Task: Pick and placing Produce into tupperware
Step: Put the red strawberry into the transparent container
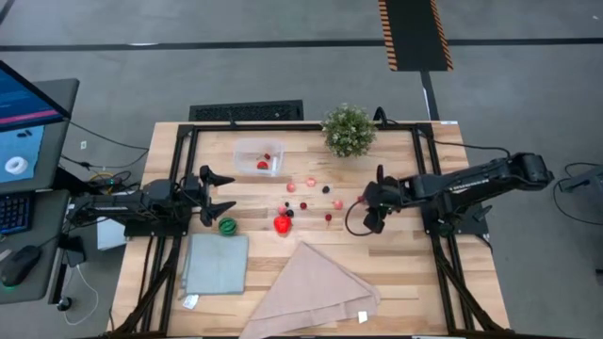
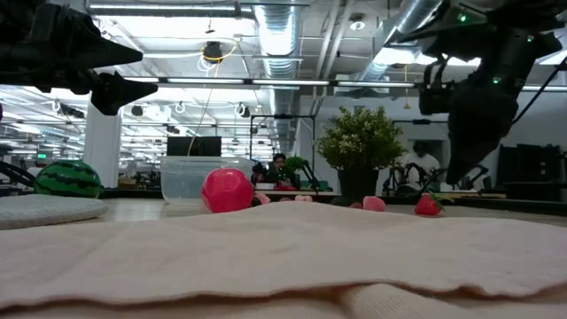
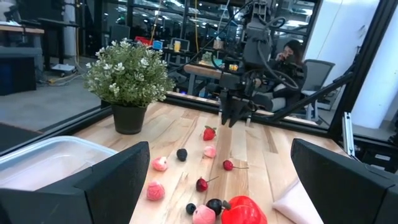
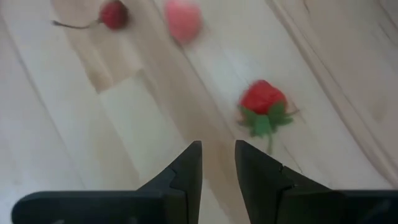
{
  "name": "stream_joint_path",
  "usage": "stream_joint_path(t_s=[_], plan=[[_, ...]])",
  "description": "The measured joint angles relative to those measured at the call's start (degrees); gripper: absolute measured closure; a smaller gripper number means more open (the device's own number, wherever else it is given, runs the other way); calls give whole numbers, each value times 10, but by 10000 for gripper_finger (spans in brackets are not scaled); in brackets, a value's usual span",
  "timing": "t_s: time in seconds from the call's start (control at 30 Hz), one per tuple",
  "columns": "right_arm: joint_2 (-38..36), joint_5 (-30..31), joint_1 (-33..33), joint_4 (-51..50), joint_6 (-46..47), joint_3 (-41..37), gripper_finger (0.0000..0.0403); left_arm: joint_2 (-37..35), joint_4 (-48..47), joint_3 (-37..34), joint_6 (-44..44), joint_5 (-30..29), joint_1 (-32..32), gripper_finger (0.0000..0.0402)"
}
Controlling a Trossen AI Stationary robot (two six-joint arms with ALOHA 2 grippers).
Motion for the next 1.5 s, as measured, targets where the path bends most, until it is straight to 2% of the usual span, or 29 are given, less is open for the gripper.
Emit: stream_joint_path(t_s=[0.47,1.3,1.5], plan=[[5,0,-57,-26,-34,1,281,0,1,0,3,-10,0,20],[6,0,-52,38,-35,-39,280,0,1,0,2,-10,0,20],[35,0,-51,62,-27,-57,281,0,1,0,2,-10,0,20]])
